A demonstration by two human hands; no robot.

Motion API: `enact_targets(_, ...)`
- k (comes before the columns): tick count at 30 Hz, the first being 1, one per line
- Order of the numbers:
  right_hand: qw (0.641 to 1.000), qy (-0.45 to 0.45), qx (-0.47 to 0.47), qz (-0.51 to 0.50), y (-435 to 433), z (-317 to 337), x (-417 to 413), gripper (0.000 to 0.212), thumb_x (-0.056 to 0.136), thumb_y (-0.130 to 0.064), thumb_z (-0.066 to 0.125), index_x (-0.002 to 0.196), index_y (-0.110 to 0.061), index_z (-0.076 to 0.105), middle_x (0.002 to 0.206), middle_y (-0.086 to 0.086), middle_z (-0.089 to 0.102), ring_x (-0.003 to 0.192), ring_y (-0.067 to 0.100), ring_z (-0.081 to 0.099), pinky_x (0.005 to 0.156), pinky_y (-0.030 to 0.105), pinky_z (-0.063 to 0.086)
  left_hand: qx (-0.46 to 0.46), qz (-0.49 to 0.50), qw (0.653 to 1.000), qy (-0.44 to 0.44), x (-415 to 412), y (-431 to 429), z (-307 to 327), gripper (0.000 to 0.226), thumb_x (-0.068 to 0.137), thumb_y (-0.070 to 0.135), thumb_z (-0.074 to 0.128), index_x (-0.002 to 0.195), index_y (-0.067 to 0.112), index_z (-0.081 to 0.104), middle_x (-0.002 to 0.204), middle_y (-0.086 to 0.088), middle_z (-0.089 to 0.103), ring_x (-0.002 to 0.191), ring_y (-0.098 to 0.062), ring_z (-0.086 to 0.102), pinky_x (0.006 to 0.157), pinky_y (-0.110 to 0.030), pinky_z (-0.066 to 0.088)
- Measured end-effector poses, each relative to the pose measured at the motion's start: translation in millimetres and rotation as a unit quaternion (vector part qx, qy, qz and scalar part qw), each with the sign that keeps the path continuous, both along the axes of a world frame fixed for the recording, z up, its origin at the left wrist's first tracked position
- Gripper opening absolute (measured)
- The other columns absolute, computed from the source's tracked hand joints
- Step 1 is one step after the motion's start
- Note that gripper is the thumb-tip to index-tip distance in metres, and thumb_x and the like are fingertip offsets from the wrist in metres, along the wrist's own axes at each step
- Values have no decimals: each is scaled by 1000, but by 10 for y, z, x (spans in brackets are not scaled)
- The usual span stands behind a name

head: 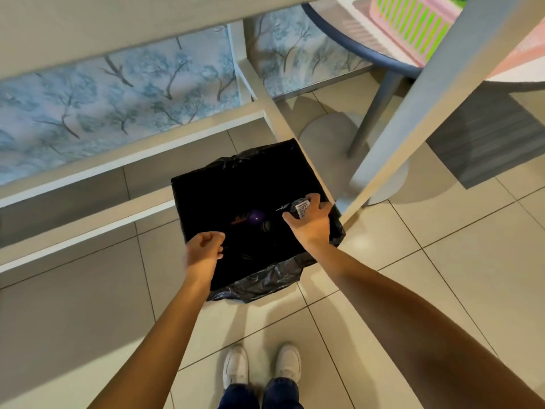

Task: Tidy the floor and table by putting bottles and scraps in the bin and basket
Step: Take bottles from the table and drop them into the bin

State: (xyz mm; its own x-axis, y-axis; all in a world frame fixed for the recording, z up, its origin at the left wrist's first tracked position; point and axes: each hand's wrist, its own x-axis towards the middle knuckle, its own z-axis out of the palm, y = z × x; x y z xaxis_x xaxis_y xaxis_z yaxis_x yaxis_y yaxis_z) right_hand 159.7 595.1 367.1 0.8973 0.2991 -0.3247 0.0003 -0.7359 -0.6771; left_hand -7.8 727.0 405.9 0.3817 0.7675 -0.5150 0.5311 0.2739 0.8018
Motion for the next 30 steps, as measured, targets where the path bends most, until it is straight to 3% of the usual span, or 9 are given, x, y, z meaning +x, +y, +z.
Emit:
enact_targets(3, 997, 83, -7, -6, 158, -220, 113, 57, 87, -35, 65, 130, -15, 33, 136, 18, 29, 112, 46, 49, 83, 42, 45, -3, -4, 1000, -2, -138, -18, -14, 15, 94, 16, 57, 104, 6, 62, 88, -9, 60, 82, -21, 57, 73, -24, 48)
enact_targets(7, 982, 185, 37, -1, 161, -359, 277, 55, 99, -21, 50, 144, -7, 23, 144, 24, 23, 122, 52, 40, 105, 56, 37, -4, -8, 1000, -8, -213, -11, -54, 12, 94, 14, 56, 101, 7, 62, 86, -8, 60, 80, -20, 56, 71, -23, 49)
enact_targets(10, 993, 112, -20, 19, 159, -337, 317, 47, 99, -8, 46, 142, -6, 29, 144, 23, 26, 125, 49, 37, 106, 54, 37, 3, -13, 1000, 0, -200, -2, -71, 12, 93, 14, 57, 101, 8, 64, 87, -8, 61, 81, -20, 57, 77, -29, 49)
enact_targets(15, 994, -7, -60, 93, 60, -141, 181, 31, 96, -2, 45, 126, -8, 46, 131, 16, 38, 116, 38, 43, 93, 42, 42, 1, -12, 1000, -3, -175, -70, -11, 11, 92, 14, 58, 100, 8, 64, 85, -4, 62, 80, -17, 58, 70, -22, 50)
enact_targets(23, 978, -166, 52, 117, -206, 636, -127, 9, 91, -3, 57, 96, -1, 64, 102, 17, 59, 84, 30, 61, 78, 33, 50, 16, -43, 999, -28, -192, -274, 518, 6, 92, 14, 60, 88, 17, 64, 86, -6, 64, 84, -20, 60, 76, -30, 52)
enact_targets(26, 969, -208, 83, 104, -265, 1131, -277, 9, 90, -6, 59, 93, -8, 67, 93, 7, 63, 82, 18, 61, 74, 21, 44, 38, -77, 996, -37, -230, -333, 843, 5, 91, 16, 61, 90, 19, 65, 90, -6, 66, 85, -21, 62, 84, -40, 55)
enact_targets(30, 944, -261, 147, 138, -355, 1852, -538, 6, 90, -7, 62, 92, -9, 67, 92, 3, 63, 85, 15, 61, 77, 27, 54, 87, -103, 990, -50, -279, -435, 1355, 4, 89, 23, 62, 89, 21, 65, 82, -4, 67, 83, -19, 64, 82, -40, 55)
